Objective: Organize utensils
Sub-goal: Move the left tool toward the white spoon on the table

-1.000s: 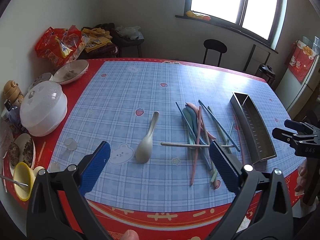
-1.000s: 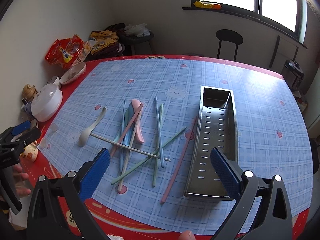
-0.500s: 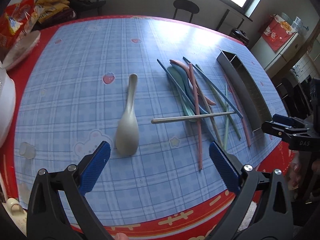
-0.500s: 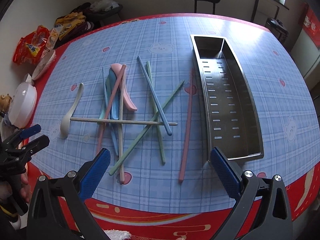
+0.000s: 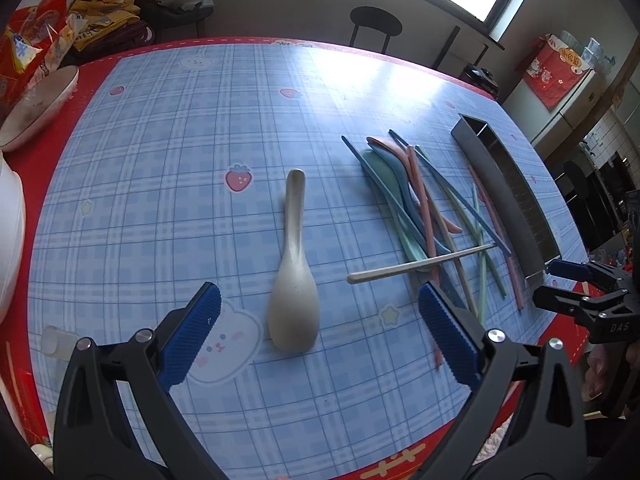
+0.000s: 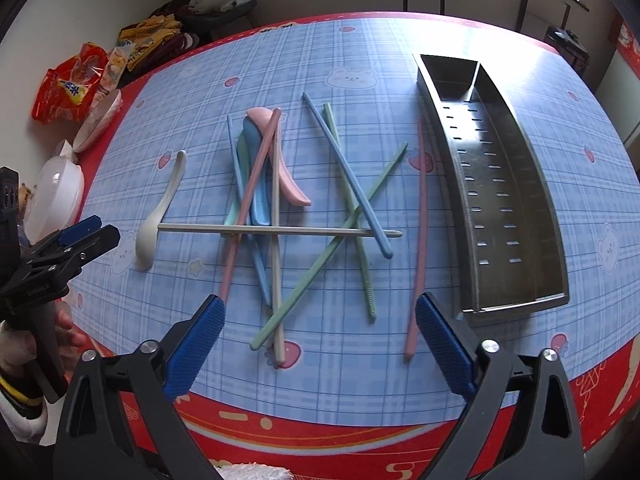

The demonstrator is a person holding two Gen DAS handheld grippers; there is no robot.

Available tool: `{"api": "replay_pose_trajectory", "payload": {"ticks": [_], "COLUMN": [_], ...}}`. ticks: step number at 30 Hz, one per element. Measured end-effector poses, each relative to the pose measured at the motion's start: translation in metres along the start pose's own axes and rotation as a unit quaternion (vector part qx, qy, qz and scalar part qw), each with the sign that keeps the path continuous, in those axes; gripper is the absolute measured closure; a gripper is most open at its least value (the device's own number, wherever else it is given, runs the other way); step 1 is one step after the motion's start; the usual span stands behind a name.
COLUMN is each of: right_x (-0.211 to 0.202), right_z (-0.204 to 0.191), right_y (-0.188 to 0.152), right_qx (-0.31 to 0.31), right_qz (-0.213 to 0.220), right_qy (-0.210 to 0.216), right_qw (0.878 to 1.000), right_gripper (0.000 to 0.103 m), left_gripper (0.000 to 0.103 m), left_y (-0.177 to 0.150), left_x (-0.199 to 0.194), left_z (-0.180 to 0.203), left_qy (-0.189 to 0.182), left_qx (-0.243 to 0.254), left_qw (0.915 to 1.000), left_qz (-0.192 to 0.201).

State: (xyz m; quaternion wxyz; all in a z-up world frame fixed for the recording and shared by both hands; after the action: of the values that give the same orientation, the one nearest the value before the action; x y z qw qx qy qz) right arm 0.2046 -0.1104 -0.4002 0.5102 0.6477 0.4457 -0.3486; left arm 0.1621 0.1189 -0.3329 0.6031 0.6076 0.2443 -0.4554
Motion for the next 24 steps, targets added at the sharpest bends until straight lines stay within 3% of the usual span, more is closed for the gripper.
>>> {"api": "replay_pose_trajectory", "payload": {"ticks": [2,5,8,12,15,21,24], "right_x": [0.010,0.027,0.044,0.057,0.065,0.070,0.071], "right_z": [-0.004,-0.003,0.002,0.006,0.008,0.008,0.006], "right_y": [0.003,0.009,0.013,0.018,0.020,0.026,0.027], "right_qx": [-0.004,0.028,0.067,0.105,0.114,0.117,0.097], "right_qz": [-0.009,-0.031,-0.051,-0.060,-0.070,-0.073,-0.073], "right_qy": [0.001,0.024,0.020,0.032,0.028,0.042,0.022], "right_qw": [1.000,0.999,0.996,0.992,0.991,0.990,0.992], "right_gripper": [0.038,0.051,0.058,0.061,0.067,0.067,0.079], "left_gripper": [0.005,0.005,0.005,0.006,0.006,0.006,0.006], "left_y": [0.001,0.003,0.001,-0.003,-0.005,-0.007,-0.006], "left_x": [0.001,0.004,0.012,0.019,0.020,0.020,0.020], "left_z": [-0.006,-0.012,-0.017,-0.024,-0.030,-0.034,-0.038], "left_qy": [0.003,0.021,0.013,0.042,0.020,0.038,0.036], "left_qx": [0.000,0.006,0.001,-0.006,-0.030,-0.028,-0.041], "left_qw": [1.0000,0.9997,0.9993,0.9975,0.9976,0.9968,0.9964], "left_qz": [0.002,-0.006,-0.034,-0.057,-0.058,-0.065,-0.064]}}
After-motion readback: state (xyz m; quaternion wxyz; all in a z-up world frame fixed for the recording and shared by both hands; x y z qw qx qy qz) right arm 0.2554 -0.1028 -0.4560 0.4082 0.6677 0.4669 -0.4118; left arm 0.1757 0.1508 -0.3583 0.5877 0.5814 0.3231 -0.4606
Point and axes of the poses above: each gripper's, at about its wrist camera, not at the fingertips, and x roughly the way its jaws point, z to its right, y to its top, the point moved 4 cm from there along x, roughly the way its jaws point, and after that the axes turned 9 degrees about x, right-handed, at the moved point
